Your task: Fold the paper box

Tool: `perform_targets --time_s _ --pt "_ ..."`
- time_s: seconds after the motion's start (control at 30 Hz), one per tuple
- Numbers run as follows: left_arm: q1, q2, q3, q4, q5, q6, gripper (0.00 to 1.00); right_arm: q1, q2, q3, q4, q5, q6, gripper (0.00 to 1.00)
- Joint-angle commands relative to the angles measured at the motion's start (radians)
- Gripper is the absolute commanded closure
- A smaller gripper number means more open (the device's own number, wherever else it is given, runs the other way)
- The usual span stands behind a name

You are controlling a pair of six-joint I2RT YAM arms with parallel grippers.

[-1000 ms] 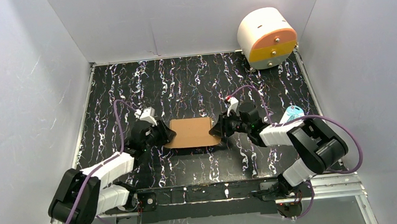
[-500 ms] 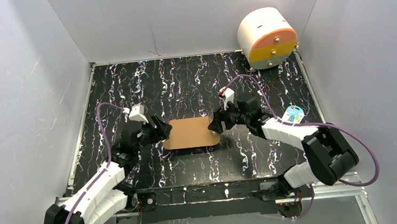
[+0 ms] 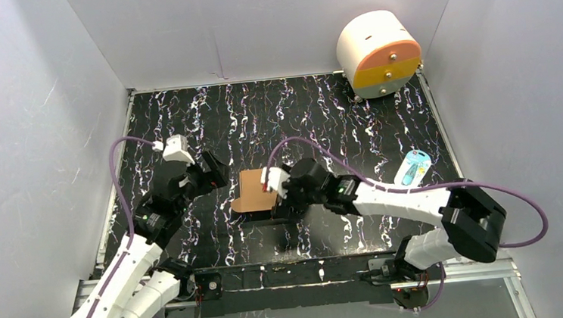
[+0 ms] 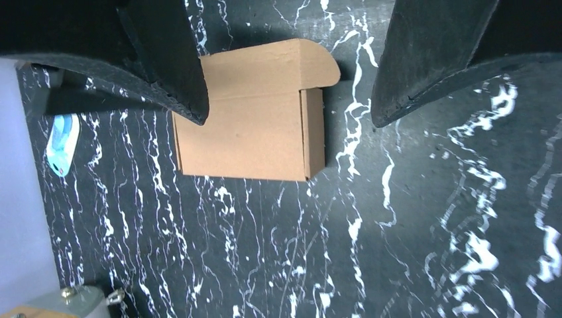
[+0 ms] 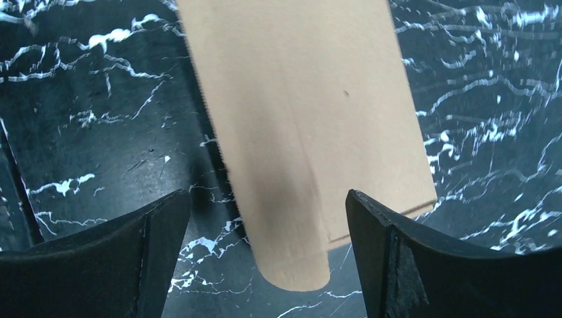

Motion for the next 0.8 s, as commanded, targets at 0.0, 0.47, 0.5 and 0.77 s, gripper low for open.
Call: perform_targets --time_s 0.0,0.47,0.5,0.77 --pt "0.007 -0.005 0.117 -0.149 -0.1 0.112 0.1 0.144 0.054 0.077 -0.038 0.203 -0.201 0.03" --pt "0.181 0.069 0.095 -0.109 0.095 0.199 0.11 0.321 0.377 0.087 0.299 0.684 -0.552 0.01" --pt "0.194 0.075 0.094 -0.108 0.109 0.202 0.11 0.321 0.395 0.086 0.326 0.701 -0.566 0.01" --pt "0.254 0.07 0.073 -0.091 0.191 0.204 0.13 0.321 0.477 0.083 0.421 0.744 -0.641 0.12"
